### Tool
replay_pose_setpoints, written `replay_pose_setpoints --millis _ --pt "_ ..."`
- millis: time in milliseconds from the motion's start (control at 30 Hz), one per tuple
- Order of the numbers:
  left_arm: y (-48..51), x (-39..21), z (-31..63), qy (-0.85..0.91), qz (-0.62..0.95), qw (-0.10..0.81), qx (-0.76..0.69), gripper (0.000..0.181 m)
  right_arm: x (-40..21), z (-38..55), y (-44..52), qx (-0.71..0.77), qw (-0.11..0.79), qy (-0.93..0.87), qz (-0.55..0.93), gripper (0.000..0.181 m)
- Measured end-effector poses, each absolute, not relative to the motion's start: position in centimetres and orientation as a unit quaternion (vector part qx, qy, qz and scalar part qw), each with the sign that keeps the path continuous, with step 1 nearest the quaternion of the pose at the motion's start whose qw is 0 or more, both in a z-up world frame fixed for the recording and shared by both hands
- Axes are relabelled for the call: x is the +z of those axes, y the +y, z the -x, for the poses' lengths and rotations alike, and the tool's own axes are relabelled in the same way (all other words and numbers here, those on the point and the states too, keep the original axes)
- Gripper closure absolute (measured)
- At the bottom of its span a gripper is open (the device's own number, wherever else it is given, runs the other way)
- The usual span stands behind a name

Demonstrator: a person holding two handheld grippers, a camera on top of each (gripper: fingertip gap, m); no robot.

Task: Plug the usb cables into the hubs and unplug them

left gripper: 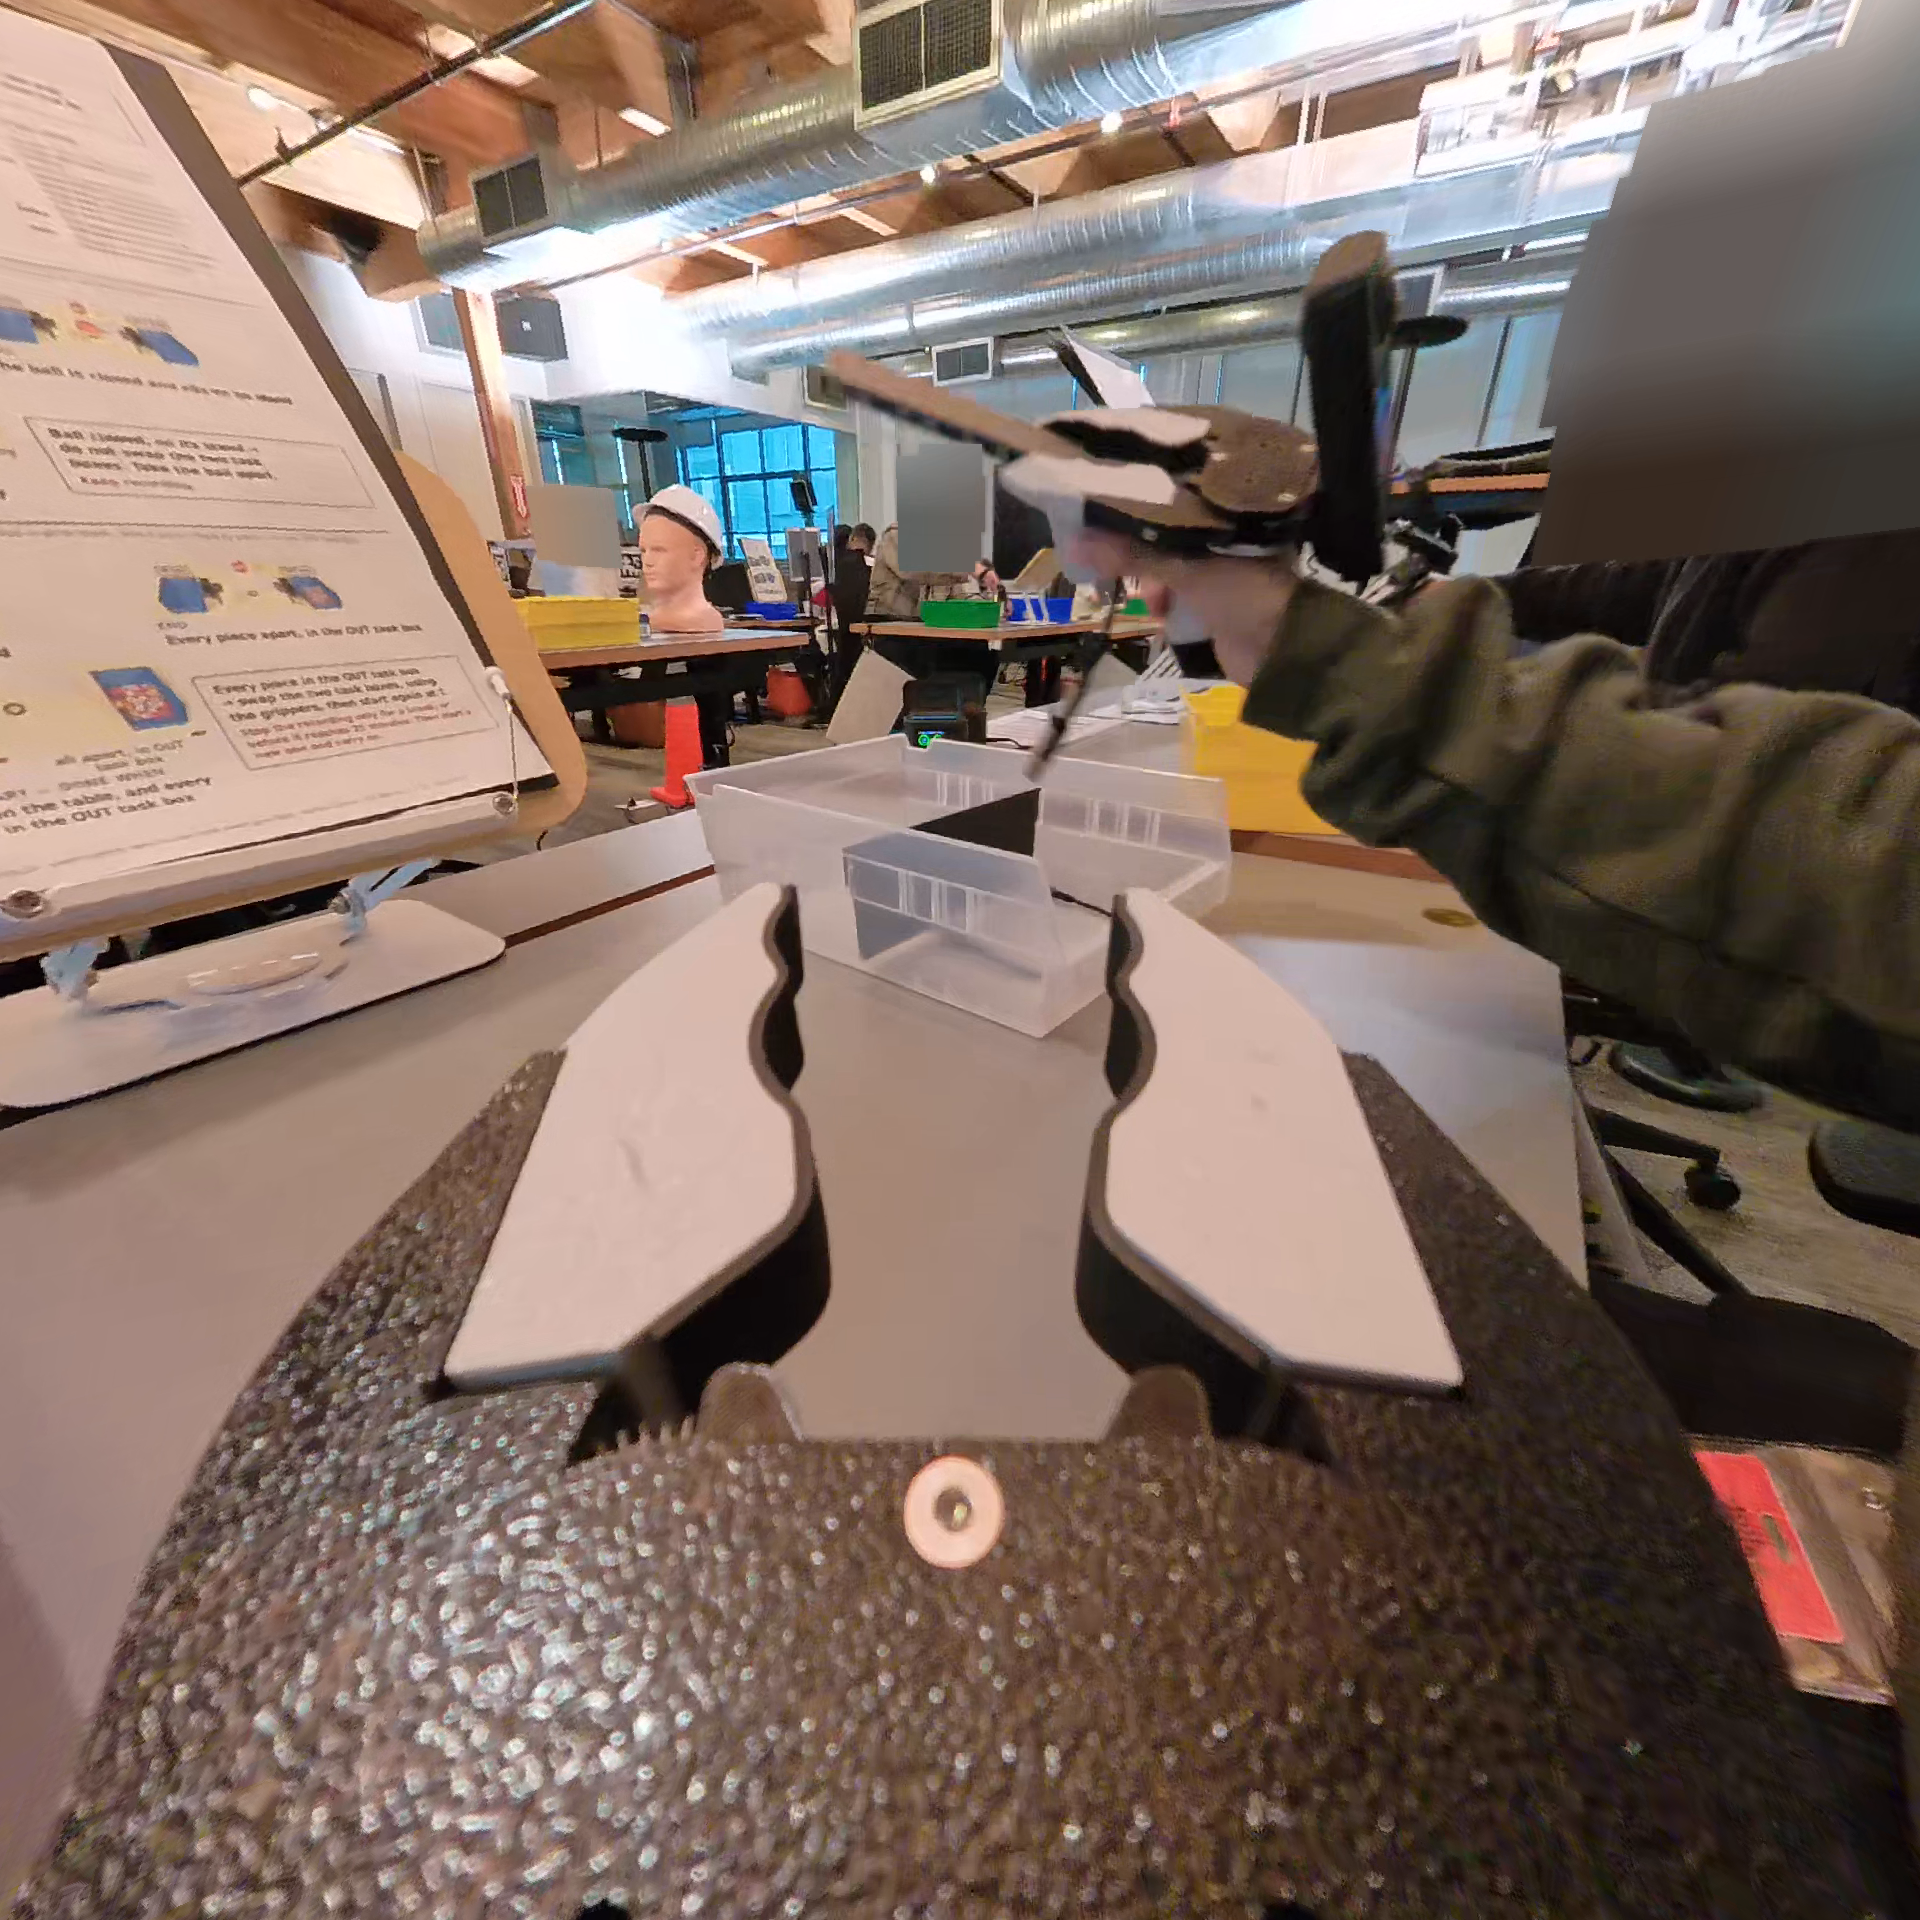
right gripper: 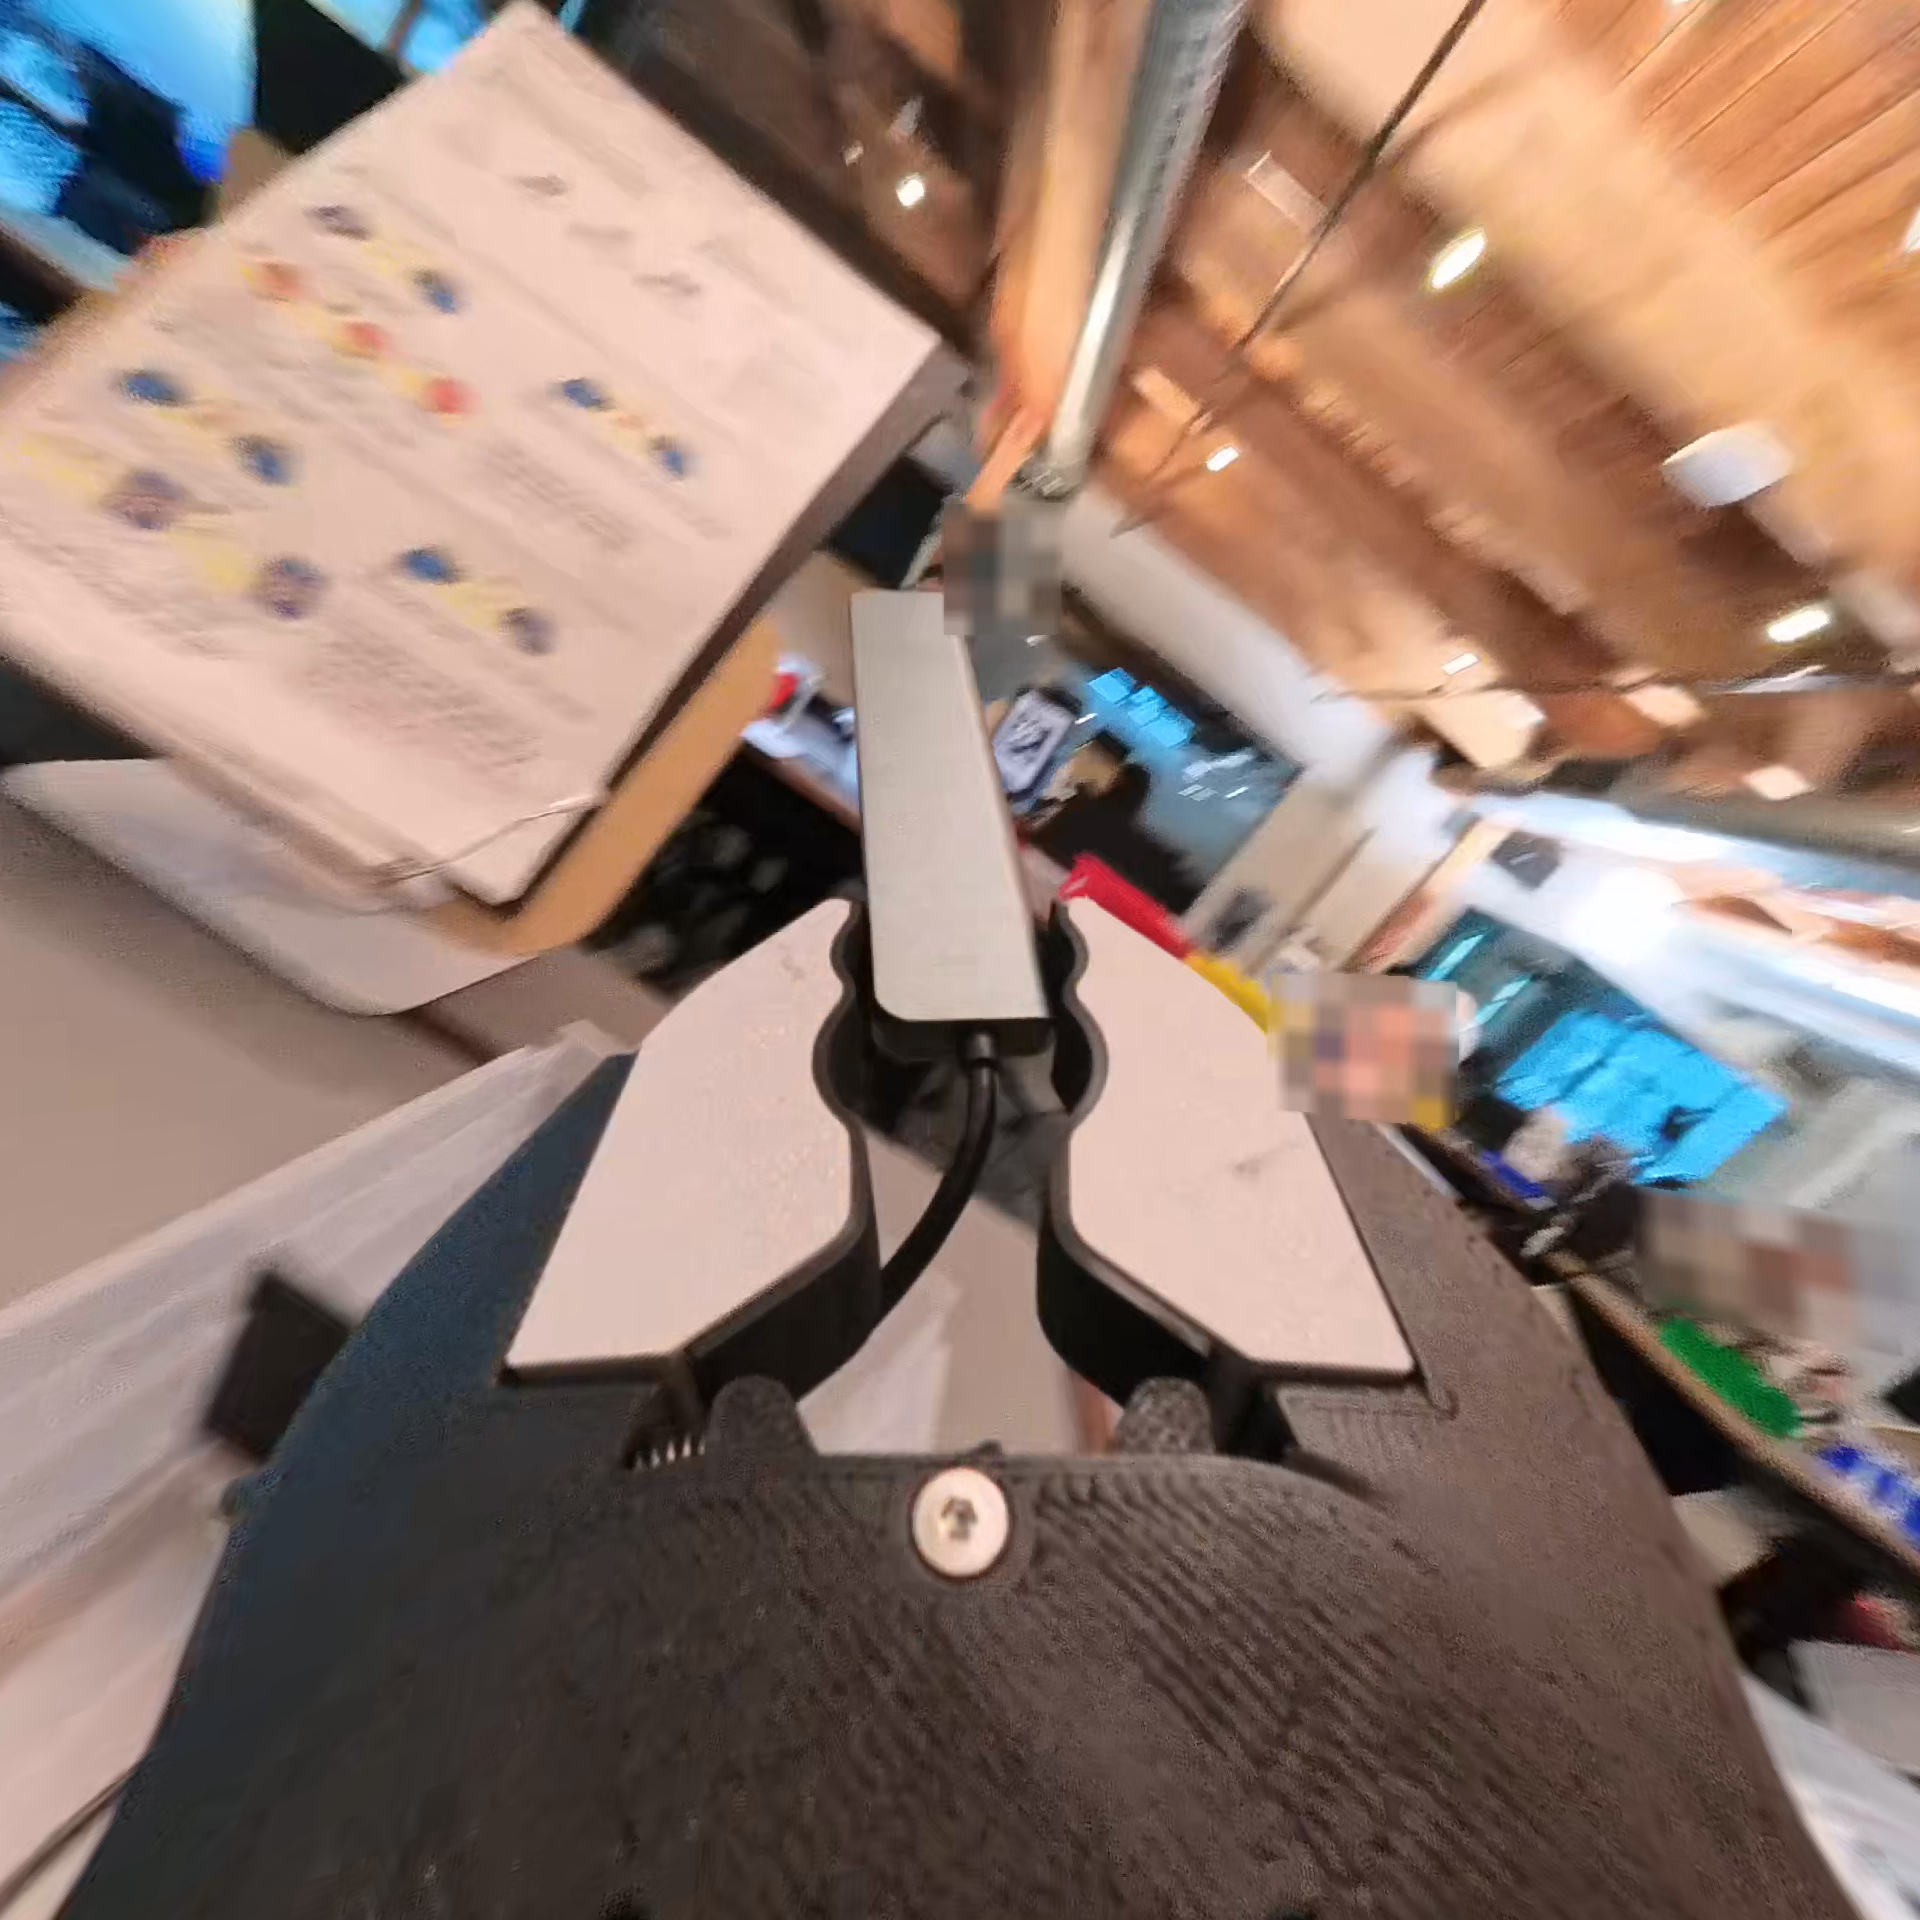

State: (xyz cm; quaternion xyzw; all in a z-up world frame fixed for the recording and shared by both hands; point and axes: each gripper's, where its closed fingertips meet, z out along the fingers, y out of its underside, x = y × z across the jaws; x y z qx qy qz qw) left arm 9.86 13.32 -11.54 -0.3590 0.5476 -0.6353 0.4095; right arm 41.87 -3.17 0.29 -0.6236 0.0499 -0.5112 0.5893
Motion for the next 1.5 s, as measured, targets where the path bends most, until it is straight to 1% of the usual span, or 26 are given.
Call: replay_pose_setpoints --millis 100,200,300,433,633,800,867,933,1000,1100,1200,1267,1367,1433,1500 --pt "13.0 -11.6 -10.0 0.547 0.357 0.406 -0.64 0.128 1.4 -47.0 -3.2 -0.581 0.554 0.051 0.595 0.149" --pt "12.8 -11.7 -10.0 0.552 0.353 0.412 -0.634 0.131 -1.1 -51.1 -2.8 -0.609 0.506 0.057 0.609 0.149" --pt "12.7 -11.9 -9.9 0.56 0.347 0.413 -0.629 0.132 -5.2 -52.1 -1.3 -0.571 0.499 0.062 0.649 0.149" --pt "13.2 -12.2 -9.8 0.561 0.35 0.416 -0.624 0.134 -9.9 -50.4 1.0 -0.506 0.493 -0.012 0.708 0.149" --pt "13.9 -12.2 -9.7 0.55 0.358 0.411 -0.633 0.134 -12.3 -48.7 1.2 -0.441 0.424 -0.102 0.784 0.149" --pt "14.0 -12.5 -9.7 0.55 0.363 0.404 -0.635 0.134 -14.9 -47.9 -0.4 -0.332 0.365 -0.135 0.859 0.147" --pt "14.0 -12.5 -9.7 0.552 0.364 0.402 -0.633 0.134 -16.1 -47.8 -1.5 -0.295 0.323 -0.133 0.889 0.147" --pt "14.0 -12.6 -9.8 0.552 0.366 0.4 -0.633 0.135 -16.9 -48.3 -2.8 -0.279 0.279 -0.108 0.912 0.141" --pt "13.8 -12.7 -9.9 0.553 0.367 0.394 -0.636 0.135 -16.4 -49.2 -3.5 -0.294 0.267 -0.081 0.914 0.13" --pt "13.4 -12.9 -10.0 0.561 0.366 0.39 -0.632 0.135 -14.0 -49.3 -3.6 -0.324 0.303 -0.045 0.895 0.126" --pt "13.3 -13.1 -10.1 0.569 0.365 0.394 -0.623 0.134 -12.1 -46.3 -2.3 -0.316 0.36 -0.027 0.877 0.125" --pt "13.5 -13.2 -10.2 0.57 0.369 0.397 -0.618 0.134 -11.5 -42.5 -0.9 -0.299 0.409 -0.022 0.862 0.124" --pt "14.4 -13.3 -10.3 0.562 0.388 0.409 -0.606 0.134 -11.3 -34.9 2.2 -0.229 0.525 -0.015 0.82 0.128" --pt "15.9 -13.5 -10.4 0.559 0.417 0.422 -0.579 0.135 -11.4 -29.8 4.2 -0.182 0.596 -0.03 0.782 0.13" --pt "18.1 -13.5 -10.1 0.556 0.452 0.446 -0.536 0.134 -12.0 -25.7 5.7 -0.148 0.64 -0.049 0.753 0.129"
